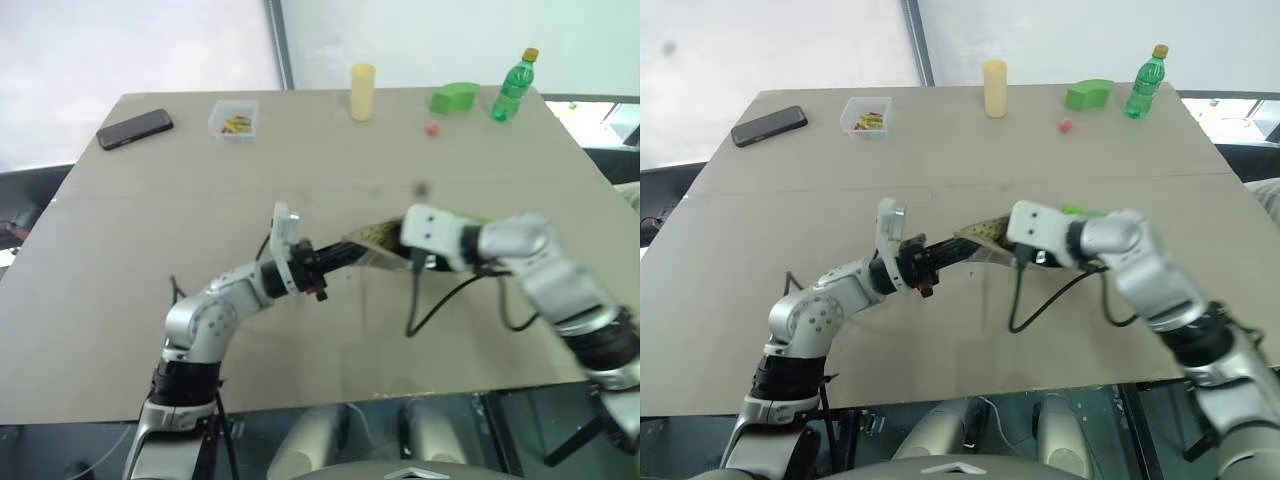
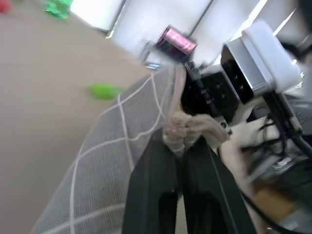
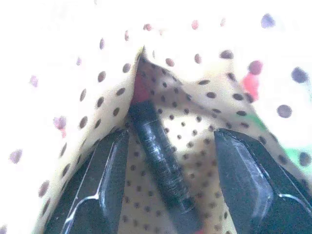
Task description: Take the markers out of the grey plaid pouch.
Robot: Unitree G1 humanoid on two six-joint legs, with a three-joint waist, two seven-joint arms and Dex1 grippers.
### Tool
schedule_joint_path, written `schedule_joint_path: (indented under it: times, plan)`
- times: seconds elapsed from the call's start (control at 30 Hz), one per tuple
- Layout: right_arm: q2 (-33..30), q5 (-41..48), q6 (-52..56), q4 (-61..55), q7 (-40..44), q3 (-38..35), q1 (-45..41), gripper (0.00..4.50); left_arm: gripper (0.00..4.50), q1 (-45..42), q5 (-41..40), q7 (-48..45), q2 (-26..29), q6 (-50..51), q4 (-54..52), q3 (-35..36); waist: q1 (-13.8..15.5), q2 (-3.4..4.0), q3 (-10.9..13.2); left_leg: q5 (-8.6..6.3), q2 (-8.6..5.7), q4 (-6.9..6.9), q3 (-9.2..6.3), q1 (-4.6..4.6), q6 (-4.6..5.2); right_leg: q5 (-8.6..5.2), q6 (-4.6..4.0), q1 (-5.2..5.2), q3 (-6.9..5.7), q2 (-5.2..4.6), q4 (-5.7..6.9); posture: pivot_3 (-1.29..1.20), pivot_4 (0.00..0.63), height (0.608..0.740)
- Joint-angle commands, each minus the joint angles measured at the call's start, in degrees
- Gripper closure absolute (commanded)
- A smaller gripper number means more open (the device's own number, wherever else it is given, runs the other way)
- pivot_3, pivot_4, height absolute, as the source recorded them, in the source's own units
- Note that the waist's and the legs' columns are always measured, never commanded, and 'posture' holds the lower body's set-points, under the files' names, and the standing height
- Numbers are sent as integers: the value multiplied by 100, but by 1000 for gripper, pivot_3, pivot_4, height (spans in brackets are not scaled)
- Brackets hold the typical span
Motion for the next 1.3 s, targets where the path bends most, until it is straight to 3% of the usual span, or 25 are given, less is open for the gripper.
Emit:
schedule_joint_path:
  times: [0.03, 0.13, 0.33, 0.43, 0.77, 1.0, 1.03, 1.1, 1.13, 1.2, 1.3]
  plan:
    - [-603, 392, 668, -358, 538, -322, -216, 1646, 4500, -60, -1008, 223, 98, 555, -156, 566, -15, -11, -7, 0, 2, -6, 0, 4, -1, -1, 0, 1, -1, 0, -1, 0, 150, 740]
    - [-825, 516, 810, -415, 592, -11, -151, 1646, 4500, 127, -423, 168, 180, 239, -230, 270, -40, -14, -7, -6, 20, -9, 8, 10, -9, -1, -1, 2, 3, -1, -1, 0, 150, 740]
    - [-350, -155, 515, 98, -83, 1215, 341, 1646, 4500, 847, 815, 94, 164, -628, 122, -160, 4, -19, -10, -6, 22, -4, 36, 8, -11, 1, -5, -2, 21, -21, 1, 0, 150, 740]
    - [-138, -478, 272, 447, -295, 1569, 331, 1646, 4500, 1039, 1039, 80, 105, -865, 105, -134, 22, -22, -12, -7, 22, -3, 41, 7, -12, 1, -5, -4, 21, -23, 0, 0, 150, 740]
    - [-154, -1226, 320, 454, -546, 1735, 308, 1646, 4500, 1418, 2046, -427, 439, -1961, -341, -488, 10, -22, -12, -8, 29, -5, 41, 15, -13, 1, -5, -3, 15, -17, 2, 0, 150, 740]
    - [-144, -1462, 881, -217, -940, 1780, 948, 1646, 4500, 1666, 2725, -554, 602, -2800, -688, -757, 28, -22, -13, -9, 29, -8, 40, 13, -12, 1, -5, -3, 15, -20, -2, 0, 150, 740]
    - [-145, -1518, 900, -211, -1016, 1804, 1017, 2207, 4500, 1645, 2796, -570, 624, -2877, -691, -779, 26, -22, -13, -9, 29, -8, 41, 14, -12, 1, -5, -2, 15, -20, -2, 0, 150, 740]
    - [-128, -1583, 868, -140, -1140, 1786, 1126, 2914, 4500, 1593, 2850, -471, 625, -2889, -810, -756, 26, -22, -13, -9, 29, -8, 42, 15, -12, 1, -4, -1, 14, -20, -1, 0, 150, 740]
    - [-124, -1610, 845, -86, -1223, 1720, 1170, 3528, 4500, 1618, 2853, -437, 664, -2861, -971, -748, 26, -22, -13, -9, 29, -7, 42, 17, -12, 0, -4, 0, 13, -20, -1, 0, 150, 740]
    - [-90, -1496, 847, -102, -1332, 1413, 1288, 4250, 4500, 1750, 2886, -381, 762, -2834, -1349, -723, 25, -27, -16, -8, 30, -6, 42, 17, -12, -1, -2, 1, 10, -20, -1, 0, 150, 740]
    - [44, -1061, 868, -405, -1321, 718, 1459, 4272, 4500, 1990, 2989, -328, 912, -2929, -1832, -699, 23, -29, -14, -8, 33, -6, 43, 17, -12, 0, -3, 0, 8, -21, -1, 0, 150, 740]
